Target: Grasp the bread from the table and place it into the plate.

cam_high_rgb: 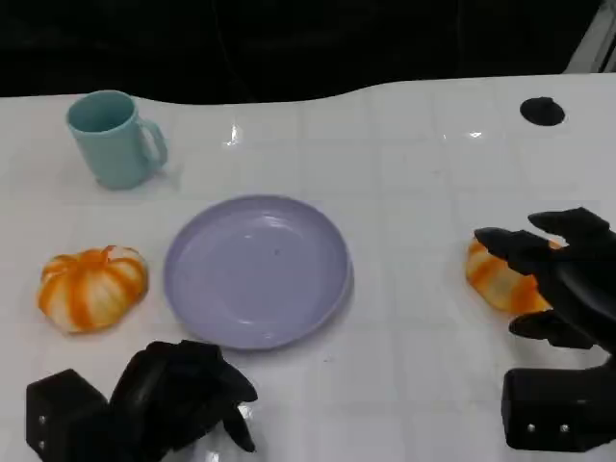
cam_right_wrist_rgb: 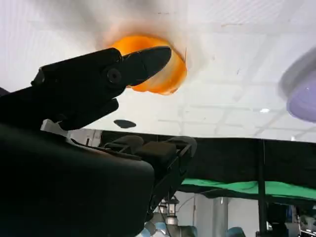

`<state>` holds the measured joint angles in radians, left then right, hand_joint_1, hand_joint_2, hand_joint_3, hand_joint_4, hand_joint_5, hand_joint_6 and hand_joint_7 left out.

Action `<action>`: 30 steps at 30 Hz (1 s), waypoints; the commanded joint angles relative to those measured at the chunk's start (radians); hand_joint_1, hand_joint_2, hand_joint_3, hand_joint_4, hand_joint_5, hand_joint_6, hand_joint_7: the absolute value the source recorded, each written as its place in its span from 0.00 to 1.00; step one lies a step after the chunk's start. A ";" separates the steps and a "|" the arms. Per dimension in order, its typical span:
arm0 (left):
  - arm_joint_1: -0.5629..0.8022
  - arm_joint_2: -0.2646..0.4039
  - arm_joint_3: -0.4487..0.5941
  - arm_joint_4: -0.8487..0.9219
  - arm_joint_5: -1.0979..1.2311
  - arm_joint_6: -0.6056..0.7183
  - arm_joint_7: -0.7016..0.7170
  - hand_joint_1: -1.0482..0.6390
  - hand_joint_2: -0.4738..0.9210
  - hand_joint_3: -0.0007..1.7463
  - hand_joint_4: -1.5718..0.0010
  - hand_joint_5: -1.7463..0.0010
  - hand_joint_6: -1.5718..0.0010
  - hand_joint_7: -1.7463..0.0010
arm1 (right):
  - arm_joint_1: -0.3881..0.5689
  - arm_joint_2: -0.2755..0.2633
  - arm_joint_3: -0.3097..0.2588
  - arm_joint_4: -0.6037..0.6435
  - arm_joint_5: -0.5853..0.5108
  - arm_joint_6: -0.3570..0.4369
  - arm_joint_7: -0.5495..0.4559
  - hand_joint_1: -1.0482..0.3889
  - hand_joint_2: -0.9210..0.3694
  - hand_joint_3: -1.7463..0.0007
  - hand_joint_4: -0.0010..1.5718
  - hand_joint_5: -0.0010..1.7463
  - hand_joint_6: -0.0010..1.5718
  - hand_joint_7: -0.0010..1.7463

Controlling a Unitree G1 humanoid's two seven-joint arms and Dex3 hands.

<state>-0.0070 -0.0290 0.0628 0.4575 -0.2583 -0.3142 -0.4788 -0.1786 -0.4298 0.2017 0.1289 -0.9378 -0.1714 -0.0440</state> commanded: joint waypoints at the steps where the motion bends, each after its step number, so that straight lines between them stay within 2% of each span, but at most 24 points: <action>1: 0.007 0.011 0.008 0.002 -0.007 -0.011 -0.007 0.00 0.91 0.00 0.05 0.48 0.00 0.72 | -0.065 -0.003 0.045 0.113 -0.008 0.040 -0.029 0.44 0.09 1.00 0.04 0.20 0.19 0.00; 12: 0.014 0.012 0.009 -0.009 -0.006 -0.005 -0.007 0.00 0.91 0.00 0.05 0.48 0.00 0.71 | -0.211 0.022 0.153 0.409 0.001 0.070 -0.140 0.43 0.08 1.00 0.04 0.18 0.19 0.00; 22: 0.020 0.012 0.008 -0.015 0.003 -0.006 0.003 0.00 0.91 0.00 0.05 0.47 0.00 0.71 | -0.318 0.055 0.224 0.643 0.026 0.048 -0.256 0.44 0.06 0.99 0.09 0.16 0.20 0.01; 23: 0.020 0.011 0.008 -0.017 0.003 -0.003 0.005 0.00 0.91 0.00 0.05 0.47 0.00 0.71 | -0.328 0.059 0.230 0.669 0.027 0.038 -0.288 0.47 0.05 0.99 0.18 0.17 0.27 0.03; 24: 0.020 0.011 0.009 -0.018 0.002 -0.001 0.005 0.00 0.91 0.00 0.05 0.47 0.00 0.71 | -0.337 0.063 0.234 0.694 0.031 0.027 -0.317 0.51 0.03 0.99 0.34 0.17 0.39 0.04; 25: 0.021 0.010 0.009 -0.020 0.001 0.001 0.005 0.00 0.91 0.00 0.05 0.47 0.00 0.71 | -0.346 0.068 0.234 0.721 0.040 0.010 -0.344 0.53 0.02 0.99 0.44 0.16 0.46 0.04; 26: 0.021 0.010 0.008 -0.020 0.002 0.000 0.005 0.00 0.91 0.00 0.05 0.47 0.00 0.71 | -0.354 0.073 0.230 0.753 0.056 -0.024 -0.384 0.55 0.01 0.98 0.52 0.27 0.56 0.05; 27: 0.022 0.010 0.008 -0.021 0.003 -0.002 0.005 0.00 0.91 0.00 0.05 0.47 0.00 0.71 | -0.361 0.076 0.229 0.780 0.067 -0.051 -0.417 0.58 0.00 0.97 0.55 0.58 0.66 0.18; 28: 0.021 0.009 0.008 -0.021 0.003 -0.004 0.005 0.00 0.92 0.00 0.05 0.47 0.00 0.71 | -0.369 0.078 0.235 0.808 0.071 -0.071 -0.447 0.60 0.00 0.97 0.55 0.83 0.62 0.47; 29: 0.021 0.009 0.008 -0.019 0.002 -0.005 0.004 0.00 0.91 0.00 0.05 0.47 0.00 0.71 | -0.377 0.079 0.242 0.834 0.072 -0.088 -0.475 0.60 0.00 0.97 0.57 0.91 0.59 0.56; 30: 0.021 0.008 0.008 -0.020 0.003 -0.002 0.006 0.00 0.91 0.00 0.05 0.47 0.00 0.71 | -0.384 0.081 0.249 0.860 0.073 -0.101 -0.495 0.60 0.00 0.96 0.57 0.95 0.54 0.70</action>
<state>0.0087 -0.0310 0.0675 0.4449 -0.2554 -0.3157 -0.4809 -0.5435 -0.3492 0.4378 0.9255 -0.8788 -0.2392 -0.4893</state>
